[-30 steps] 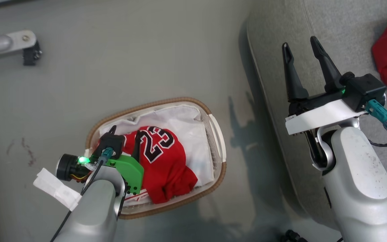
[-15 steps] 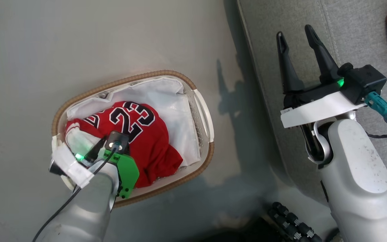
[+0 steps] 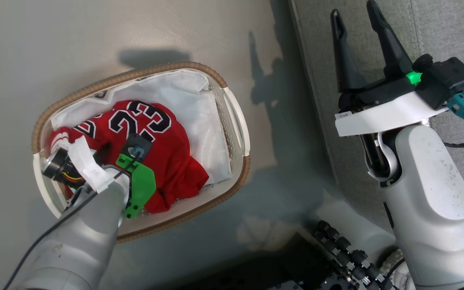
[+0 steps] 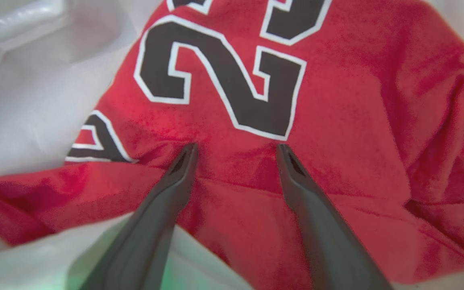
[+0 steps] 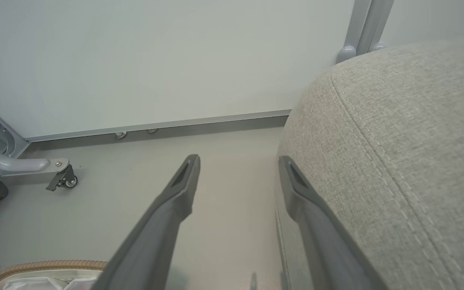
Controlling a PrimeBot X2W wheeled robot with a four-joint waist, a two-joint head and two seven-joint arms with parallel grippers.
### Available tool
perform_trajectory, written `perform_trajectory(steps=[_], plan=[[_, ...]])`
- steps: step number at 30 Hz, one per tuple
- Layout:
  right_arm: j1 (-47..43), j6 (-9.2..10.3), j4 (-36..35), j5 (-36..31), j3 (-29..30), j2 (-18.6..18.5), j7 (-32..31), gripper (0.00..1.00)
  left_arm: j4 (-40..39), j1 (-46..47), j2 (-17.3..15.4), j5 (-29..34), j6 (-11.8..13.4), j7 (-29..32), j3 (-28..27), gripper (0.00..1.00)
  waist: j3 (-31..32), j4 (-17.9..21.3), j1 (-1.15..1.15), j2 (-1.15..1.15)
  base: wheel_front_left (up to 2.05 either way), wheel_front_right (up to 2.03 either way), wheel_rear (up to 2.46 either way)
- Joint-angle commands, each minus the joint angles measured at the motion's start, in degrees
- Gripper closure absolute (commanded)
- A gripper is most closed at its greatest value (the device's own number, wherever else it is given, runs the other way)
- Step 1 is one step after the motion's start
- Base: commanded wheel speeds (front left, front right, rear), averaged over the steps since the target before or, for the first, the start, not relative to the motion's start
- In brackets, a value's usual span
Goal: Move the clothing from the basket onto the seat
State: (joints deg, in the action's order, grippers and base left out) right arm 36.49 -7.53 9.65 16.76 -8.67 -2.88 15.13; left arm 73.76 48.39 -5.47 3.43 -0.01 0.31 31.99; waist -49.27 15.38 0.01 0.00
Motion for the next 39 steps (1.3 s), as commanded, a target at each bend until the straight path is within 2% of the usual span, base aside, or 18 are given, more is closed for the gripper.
perform_trajectory(steps=[1,7,15,16,17,18,26,39], plan=[[0.89,0.08,-0.47,0.59,-0.03,-0.1,0.01,0.0,0.09,1.47,-1.04,0.26,0.36,0.39,0.32,0.0,-2.09,1.12,-0.01,0.0,0.0,0.0,0.0],[1.66,0.08,-1.49,1.1,-0.14,-0.1,0.01,0.0,0.2,3.18,-2.0,1.08,-0.34,2.03,1.86,0.0,-3.95,1.94,-0.01,0.0,0.0,0.0,0.0],[2.09,0.08,-2.48,1.82,0.06,-0.11,0.01,0.0,0.28,4.39,-2.59,0.69,-2.65,1.92,3.08,0.0,-5.67,2.75,-0.01,0.0,0.0,0.0,0.0],[2.16,0.08,-2.44,1.89,0.14,-0.11,0.01,0.0,0.29,4.31,-2.57,0.39,-3.1,1.62,3.09,0.43,-5.77,2.81,-0.01,0.0,0.0,0.0,0.0],[2.22,0.08,-2.41,1.96,0.19,-0.12,0.01,0.0,0.29,4.31,-2.58,0.31,-3.34,1.28,3.23,0.66,-5.81,2.85,-0.01,0.0,0.0,0.0,0.0],[2.26,0.08,-2.33,2.01,0.25,-0.14,0.01,0.0,0.31,4.3,-2.59,0.41,-3.78,1.0,3.57,1.0,-5.76,2.88,-0.01,0.0,0.0,0.0,0.0],[1.78,0.08,-1.06,1.84,0.49,-0.13,0.01,0.0,0.23,2.1,-1.46,-1.43,-4.61,-2.72,3.72,1.0,-2.2,2.69,-0.01,0.0,0.0,0.0,0.0],[-3.32,0.08,2.74,-1.39,2.54,-0.15,0.02,0.0,-0.38,-4.01,2.31,-7.35,-5.37,-12.26,2.2,1.0,11.65,-0.76,-0.01,0.0,0.0,0.0,0.0]])
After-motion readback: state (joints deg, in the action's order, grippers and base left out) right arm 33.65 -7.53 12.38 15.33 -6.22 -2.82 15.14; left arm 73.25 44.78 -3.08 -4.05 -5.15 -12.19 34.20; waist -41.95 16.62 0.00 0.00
